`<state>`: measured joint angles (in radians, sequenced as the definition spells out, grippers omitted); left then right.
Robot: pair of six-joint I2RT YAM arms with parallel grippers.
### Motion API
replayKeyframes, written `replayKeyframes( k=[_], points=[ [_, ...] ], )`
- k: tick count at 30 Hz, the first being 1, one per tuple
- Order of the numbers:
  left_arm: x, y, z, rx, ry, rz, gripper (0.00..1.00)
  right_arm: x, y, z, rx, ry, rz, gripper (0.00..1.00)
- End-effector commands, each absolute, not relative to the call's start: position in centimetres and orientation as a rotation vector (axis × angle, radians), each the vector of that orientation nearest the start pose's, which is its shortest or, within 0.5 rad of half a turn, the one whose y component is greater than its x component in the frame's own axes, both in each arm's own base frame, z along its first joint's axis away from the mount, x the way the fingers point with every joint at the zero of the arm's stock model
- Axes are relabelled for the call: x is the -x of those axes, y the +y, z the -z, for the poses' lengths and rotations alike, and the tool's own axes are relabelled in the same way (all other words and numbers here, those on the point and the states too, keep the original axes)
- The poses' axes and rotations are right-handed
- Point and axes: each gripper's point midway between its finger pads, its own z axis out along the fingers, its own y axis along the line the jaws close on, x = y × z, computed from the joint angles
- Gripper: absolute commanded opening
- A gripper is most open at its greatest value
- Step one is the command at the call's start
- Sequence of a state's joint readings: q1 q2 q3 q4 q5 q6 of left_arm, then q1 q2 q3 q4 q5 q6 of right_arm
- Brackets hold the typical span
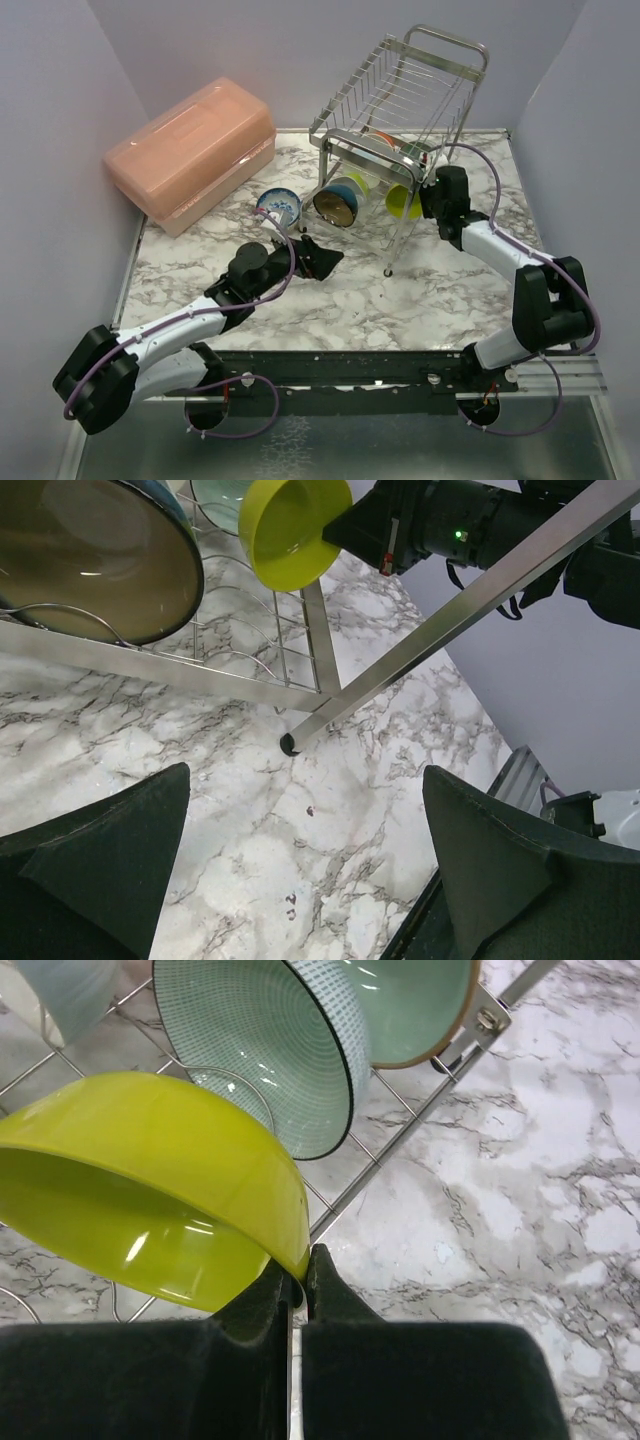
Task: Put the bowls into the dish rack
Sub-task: Place the bowl in the dish rack.
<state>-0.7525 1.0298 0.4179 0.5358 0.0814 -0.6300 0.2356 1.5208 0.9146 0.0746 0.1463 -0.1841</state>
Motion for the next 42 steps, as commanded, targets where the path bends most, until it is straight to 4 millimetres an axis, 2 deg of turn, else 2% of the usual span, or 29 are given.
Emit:
replayKeyframes(
  k=[1, 6, 10, 19, 31, 38, 42],
  points=[
    [-23.9, -28.8, -20.8, -0.222, 1.746, 1.145, 0.98, -43.8, 6.3, -16.3, 0.174, 1.938, 0.167, 0.01],
    [-23.9, -29.2, -21.0, -0.235, 1.750, 1.164, 0.98, -43.3, 6.6, -17.2, 0.103, 1.887, 0.206, 0.00],
    [-23.9, -29.2, -20.9, -0.232, 1.750, 1.163, 0.98, -43.1, 6.5, -17.0, 0.050, 1.882, 0.292, 0.01],
    [-23.6, -28.7, -20.9, -0.225, 1.744, 1.159, 0.98, -42.7, 4.6, -16.7, -0.148, 1.832, 0.477, 0.00],
    [-23.4, -28.2, -20.4, -0.205, 1.745, 1.147, 0.98, -43.9, 6.8, -15.9, -0.095, 1.824, 0.479, 0.00],
    [-23.4, -27.9, -20.4, -0.198, 1.743, 1.142, 0.98, -44.5, 7.1, -15.6, -0.093, 1.777, 0.583, 0.00],
    [-23.4, -27.8, -20.4, -0.193, 1.740, 1.137, 0.98, -45.1, 8.1, -15.2, -0.067, 1.775, 0.564, 0.00]
  ],
)
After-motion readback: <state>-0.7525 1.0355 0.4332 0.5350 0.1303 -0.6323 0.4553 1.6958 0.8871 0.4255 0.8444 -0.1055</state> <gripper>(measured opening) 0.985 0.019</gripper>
